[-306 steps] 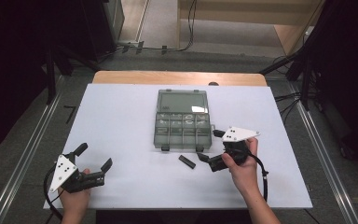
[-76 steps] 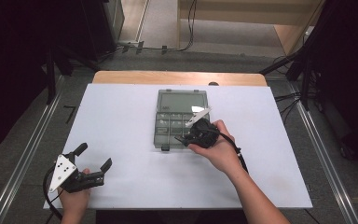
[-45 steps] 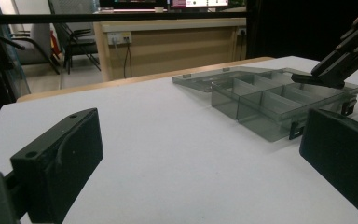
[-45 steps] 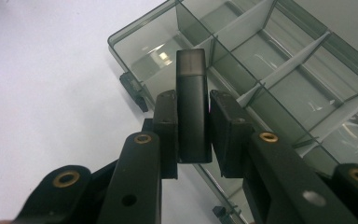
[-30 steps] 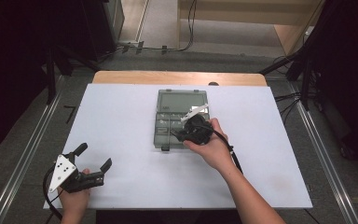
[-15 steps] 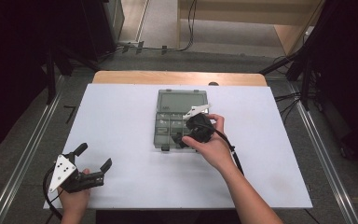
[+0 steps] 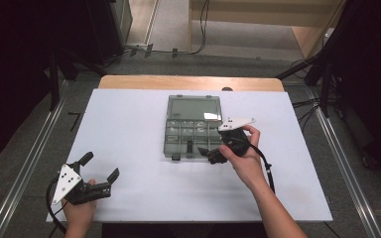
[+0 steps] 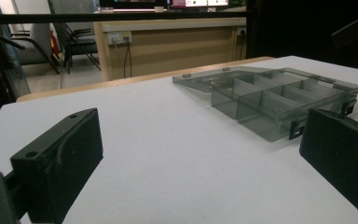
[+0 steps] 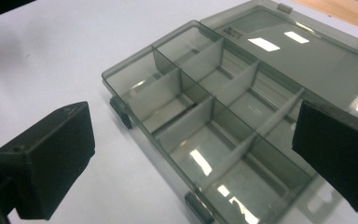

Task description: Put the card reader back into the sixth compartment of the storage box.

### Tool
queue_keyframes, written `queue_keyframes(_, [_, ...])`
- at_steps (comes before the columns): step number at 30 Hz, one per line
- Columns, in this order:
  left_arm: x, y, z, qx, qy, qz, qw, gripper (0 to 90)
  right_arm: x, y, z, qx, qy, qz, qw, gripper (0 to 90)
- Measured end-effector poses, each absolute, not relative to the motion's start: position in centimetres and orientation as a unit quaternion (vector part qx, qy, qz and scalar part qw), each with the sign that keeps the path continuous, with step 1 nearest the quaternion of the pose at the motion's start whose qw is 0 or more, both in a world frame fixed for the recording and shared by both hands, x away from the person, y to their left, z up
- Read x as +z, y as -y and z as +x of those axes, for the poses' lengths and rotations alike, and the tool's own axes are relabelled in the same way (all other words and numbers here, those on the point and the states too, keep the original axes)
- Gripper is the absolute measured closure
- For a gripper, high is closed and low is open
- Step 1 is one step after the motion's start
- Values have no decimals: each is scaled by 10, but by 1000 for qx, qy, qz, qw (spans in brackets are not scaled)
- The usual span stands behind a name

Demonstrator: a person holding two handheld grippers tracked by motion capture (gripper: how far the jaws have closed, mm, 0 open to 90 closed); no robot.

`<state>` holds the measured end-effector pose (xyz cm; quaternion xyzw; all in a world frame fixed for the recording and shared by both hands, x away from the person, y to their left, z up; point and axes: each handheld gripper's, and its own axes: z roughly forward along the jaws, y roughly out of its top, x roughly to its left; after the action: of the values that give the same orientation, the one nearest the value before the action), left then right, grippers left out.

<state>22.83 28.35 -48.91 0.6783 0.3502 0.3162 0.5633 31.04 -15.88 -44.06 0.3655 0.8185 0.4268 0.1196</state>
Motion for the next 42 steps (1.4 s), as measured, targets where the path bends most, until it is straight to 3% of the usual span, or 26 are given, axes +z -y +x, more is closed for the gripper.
queue_keyframes(42, [-489,-283,228,318,-352,678,561,0,-473,256,259,452,-778,406,158,0])
